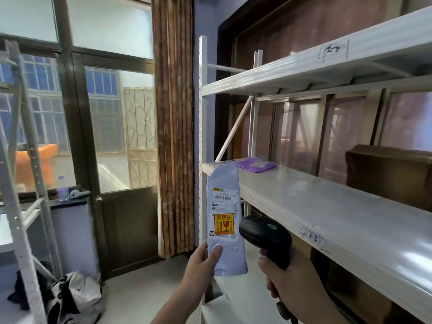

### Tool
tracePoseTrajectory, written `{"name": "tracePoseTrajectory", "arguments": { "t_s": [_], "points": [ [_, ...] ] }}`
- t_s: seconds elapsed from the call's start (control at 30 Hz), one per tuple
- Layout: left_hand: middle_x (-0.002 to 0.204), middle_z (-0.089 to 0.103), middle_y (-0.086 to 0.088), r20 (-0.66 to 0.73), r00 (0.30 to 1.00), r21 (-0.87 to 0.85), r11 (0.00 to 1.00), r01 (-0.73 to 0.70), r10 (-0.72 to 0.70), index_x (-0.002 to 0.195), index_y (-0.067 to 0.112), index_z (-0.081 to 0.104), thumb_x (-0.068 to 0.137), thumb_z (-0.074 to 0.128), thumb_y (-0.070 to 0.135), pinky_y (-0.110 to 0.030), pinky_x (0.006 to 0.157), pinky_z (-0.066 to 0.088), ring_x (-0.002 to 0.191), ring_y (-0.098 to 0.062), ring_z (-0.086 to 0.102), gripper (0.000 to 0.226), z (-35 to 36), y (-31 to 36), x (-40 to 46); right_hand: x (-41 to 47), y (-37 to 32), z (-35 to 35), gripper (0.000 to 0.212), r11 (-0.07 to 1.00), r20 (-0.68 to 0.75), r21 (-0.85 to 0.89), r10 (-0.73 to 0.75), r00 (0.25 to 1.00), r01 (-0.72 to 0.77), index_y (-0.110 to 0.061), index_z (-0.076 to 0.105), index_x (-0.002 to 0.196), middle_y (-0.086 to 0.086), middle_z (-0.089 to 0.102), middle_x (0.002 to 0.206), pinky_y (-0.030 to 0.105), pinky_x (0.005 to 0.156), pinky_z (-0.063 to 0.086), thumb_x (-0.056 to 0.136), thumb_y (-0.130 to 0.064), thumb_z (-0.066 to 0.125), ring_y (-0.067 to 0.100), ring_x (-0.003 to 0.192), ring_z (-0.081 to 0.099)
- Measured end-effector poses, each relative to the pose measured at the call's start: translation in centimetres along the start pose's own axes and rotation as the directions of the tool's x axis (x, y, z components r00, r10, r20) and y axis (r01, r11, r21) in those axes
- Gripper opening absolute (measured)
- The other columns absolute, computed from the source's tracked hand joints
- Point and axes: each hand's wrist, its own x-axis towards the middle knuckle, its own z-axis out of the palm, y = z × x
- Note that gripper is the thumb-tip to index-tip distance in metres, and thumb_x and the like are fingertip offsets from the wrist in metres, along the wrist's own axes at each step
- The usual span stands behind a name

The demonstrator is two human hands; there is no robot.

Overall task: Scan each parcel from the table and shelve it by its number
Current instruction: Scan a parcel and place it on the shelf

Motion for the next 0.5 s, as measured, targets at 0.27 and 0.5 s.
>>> {"name": "tracePoseTrajectory", "arguments": {
  "t_s": [0.27, 0.5],
  "points": [
    [0.114, 0.078, -0.006, 0.1, 0.989, 0.017, 0.993, -0.115, 0.113, 0.131, 0.017, 0.062, 0.095, 0.061, 0.034, -0.046, 0.093, 0.062, 0.108, -0.028, 0.074, 0.04, -2.8, 2.4, 14.0, 8.3, -1.9, 4.3, 0.007, 0.998, -0.183, -0.021, 0.046, 0.982, -0.051, -0.015, 0.066, 0.088, 0.011, 0.061, 0.047, 0.026, 0.046, 0.049, 0.084, -0.011, 0.07, 0.021, 0.042, 0.057],
    [0.115, 0.072, -0.01, 0.258, 0.947, 0.036, 0.978, -0.207, 0.191, 0.131, 0.014, 0.059, 0.105, 0.051, 0.029, -0.025, 0.072, 0.06, 0.103, -0.026, 0.071, 0.031, -1.3, 5.7, 25.0, 14.4, -3.6, 6.0, 0.007, 0.993, -0.291, -0.055, 0.083, 0.953, -0.103, -0.017, 0.064, 0.092, 0.01, 0.062, 0.048, 0.013, 0.042, 0.045, 0.088, -0.014, 0.069, 0.013, 0.042, 0.059]
  ]
}}
